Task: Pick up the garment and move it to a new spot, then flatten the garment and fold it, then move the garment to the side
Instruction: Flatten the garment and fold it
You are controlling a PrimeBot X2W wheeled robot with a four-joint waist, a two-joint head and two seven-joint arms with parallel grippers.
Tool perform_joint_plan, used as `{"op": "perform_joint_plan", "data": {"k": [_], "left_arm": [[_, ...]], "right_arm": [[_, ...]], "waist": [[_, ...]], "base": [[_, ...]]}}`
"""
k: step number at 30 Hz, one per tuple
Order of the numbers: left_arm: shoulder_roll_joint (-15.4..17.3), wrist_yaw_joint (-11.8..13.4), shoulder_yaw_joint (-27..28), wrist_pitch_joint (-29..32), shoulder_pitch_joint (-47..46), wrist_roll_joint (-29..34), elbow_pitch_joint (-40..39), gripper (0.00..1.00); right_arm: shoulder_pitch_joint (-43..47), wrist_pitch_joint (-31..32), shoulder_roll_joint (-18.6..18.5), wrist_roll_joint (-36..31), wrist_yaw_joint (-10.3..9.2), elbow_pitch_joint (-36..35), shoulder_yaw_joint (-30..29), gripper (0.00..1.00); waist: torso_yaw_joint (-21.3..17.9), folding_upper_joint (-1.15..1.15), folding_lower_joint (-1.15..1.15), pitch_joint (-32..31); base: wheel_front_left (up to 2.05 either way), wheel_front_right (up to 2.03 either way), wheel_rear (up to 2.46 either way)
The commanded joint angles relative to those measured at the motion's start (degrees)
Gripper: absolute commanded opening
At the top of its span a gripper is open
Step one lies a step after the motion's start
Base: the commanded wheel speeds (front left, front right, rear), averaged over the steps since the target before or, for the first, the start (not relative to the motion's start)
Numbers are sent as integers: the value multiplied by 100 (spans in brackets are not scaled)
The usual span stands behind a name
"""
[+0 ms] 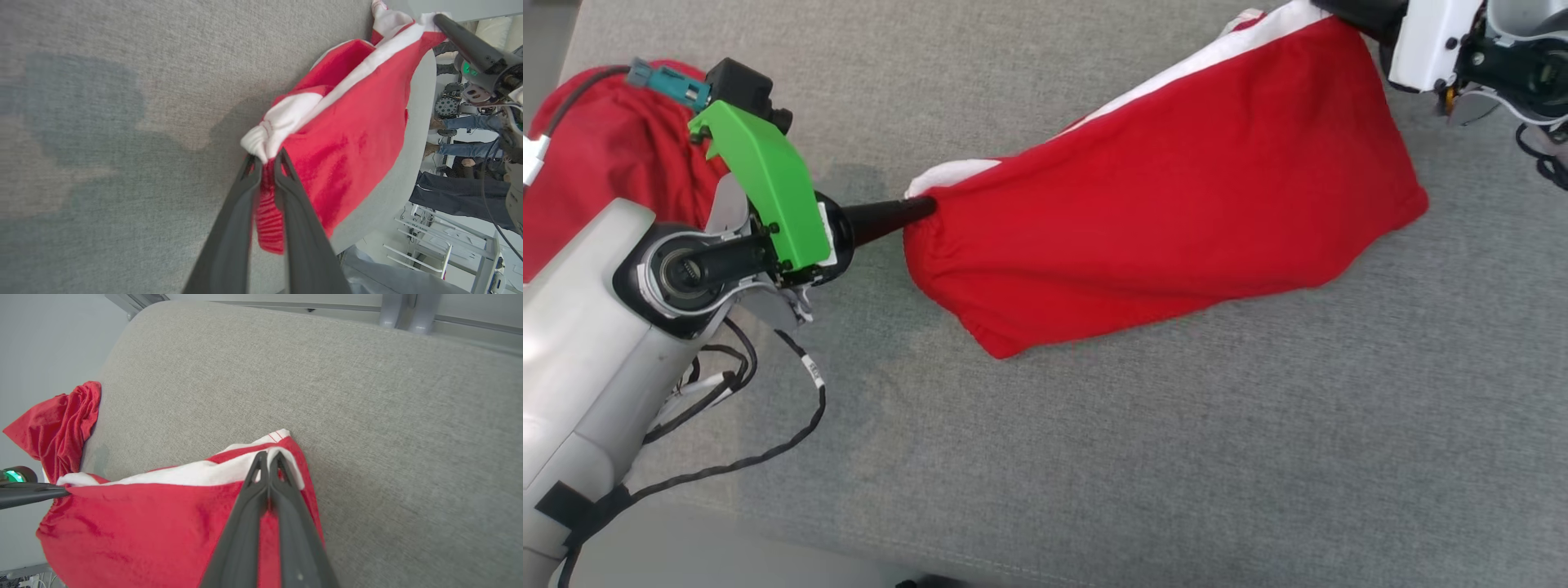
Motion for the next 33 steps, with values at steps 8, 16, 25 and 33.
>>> {"op": "perform_joint_plan", "data": {"k": [8, 16, 25, 33], "left_arm": [[73, -218, -57, 36, -34, 165, 439, 100], [532, -454, 48, -914, 93, 960, 47, 100], [622, 235, 286, -4251, 1062, 2706, -602, 100], [210, 1104, 780, -5240, 2280, 3627, -1396, 100]], "right_arm": [[179, -419, 227, 75, 0, 37, 78, 100], [439, -1558, 148, -74, 0, -337, -49, 100], [1195, -2989, -28, -232, 0, -10, 85, 100], [1761, -2939, -106, 2, 0, 544, 323, 100]], "waist": [[-43, 0, 0, -167], [-254, 0, 0, -532], [-185, 0, 0, -895], [241, 0, 0, -927]], "base": [[0, 0, 0], [0, 0, 0], [0, 0, 0], [0, 0, 0]]}}
